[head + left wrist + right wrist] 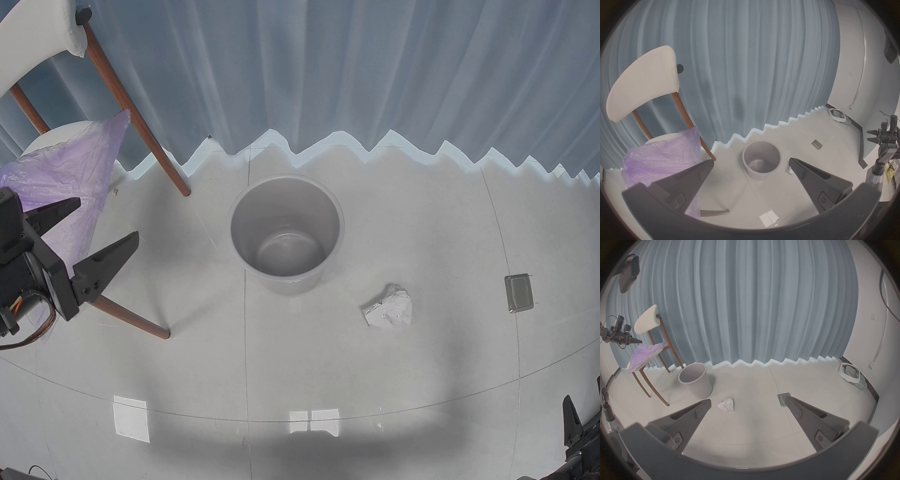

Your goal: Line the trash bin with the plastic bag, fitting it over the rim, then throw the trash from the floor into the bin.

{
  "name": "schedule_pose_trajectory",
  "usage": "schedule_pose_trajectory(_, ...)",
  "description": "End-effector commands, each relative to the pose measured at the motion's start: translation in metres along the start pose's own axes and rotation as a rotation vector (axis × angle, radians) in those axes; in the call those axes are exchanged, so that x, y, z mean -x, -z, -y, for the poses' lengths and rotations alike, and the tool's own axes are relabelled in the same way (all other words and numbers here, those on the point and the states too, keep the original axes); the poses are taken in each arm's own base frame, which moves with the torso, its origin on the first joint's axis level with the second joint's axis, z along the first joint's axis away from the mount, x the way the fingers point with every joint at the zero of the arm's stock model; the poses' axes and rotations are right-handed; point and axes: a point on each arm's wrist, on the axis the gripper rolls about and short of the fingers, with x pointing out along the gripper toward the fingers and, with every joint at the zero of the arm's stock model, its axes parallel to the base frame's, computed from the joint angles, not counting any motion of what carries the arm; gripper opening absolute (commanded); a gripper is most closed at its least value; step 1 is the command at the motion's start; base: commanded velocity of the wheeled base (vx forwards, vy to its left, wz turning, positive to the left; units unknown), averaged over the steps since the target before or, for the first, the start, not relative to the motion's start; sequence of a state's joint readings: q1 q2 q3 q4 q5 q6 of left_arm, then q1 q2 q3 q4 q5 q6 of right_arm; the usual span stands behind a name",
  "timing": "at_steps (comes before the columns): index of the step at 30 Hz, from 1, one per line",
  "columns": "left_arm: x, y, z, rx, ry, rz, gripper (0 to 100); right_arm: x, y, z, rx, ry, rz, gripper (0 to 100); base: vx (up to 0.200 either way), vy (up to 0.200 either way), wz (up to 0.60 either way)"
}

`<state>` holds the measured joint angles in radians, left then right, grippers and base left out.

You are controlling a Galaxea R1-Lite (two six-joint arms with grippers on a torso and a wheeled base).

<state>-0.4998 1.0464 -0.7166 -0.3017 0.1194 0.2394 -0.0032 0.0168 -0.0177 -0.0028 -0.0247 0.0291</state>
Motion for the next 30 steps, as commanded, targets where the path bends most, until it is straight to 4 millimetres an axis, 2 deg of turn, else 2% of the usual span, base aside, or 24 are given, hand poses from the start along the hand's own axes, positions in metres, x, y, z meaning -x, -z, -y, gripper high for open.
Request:
schedule_pose_trajectory(1,-0.009,-0.001,0.007,-0.006,0.011,-0.02,100,0.0,0.005,0.0,0.0,0.0,-0.002,100,0.0,0.0,0.0)
schedule_pose_trajectory(6,-0.014,0.0,0.008,-0.028,-0.021,-0.04,100,0.0,0.005,0.0,0.0,-0.002,-0.002,100,0.0,0.0,0.0)
schedule_pose_trajectory(9,-0.018,0.0,0.017,-0.041,-0.038,-0.062,100,0.0,0.005,0.0,0.0,-0.002,-0.001,100,0.0,0.0,0.0)
schedule_pose_trajectory(13,-0.032,-0.003,0.032,-0.069,-0.094,-0.088,100,0.0,0.005,0.0,0.002,-0.005,-0.004,100,0.0,0.0,0.0)
schedule_pose_trajectory(19,-0.05,-0.004,0.041,-0.094,-0.209,-0.098,100,-0.001,0.005,0.0,0.003,-0.005,-0.008,100,0.0,0.0,0.0)
schedule_pose_trajectory(22,-0.053,0.002,0.036,-0.186,-0.256,-0.137,100,-0.001,0.005,0.0,0.004,-0.006,-0.018,100,0.0,0.0,0.0)
schedule_pose_trajectory(30,-0.065,0.015,0.004,-0.356,-0.355,-0.244,100,-0.001,0.005,0.0,0.003,-0.006,-0.01,100,0.0,0.0,0.0)
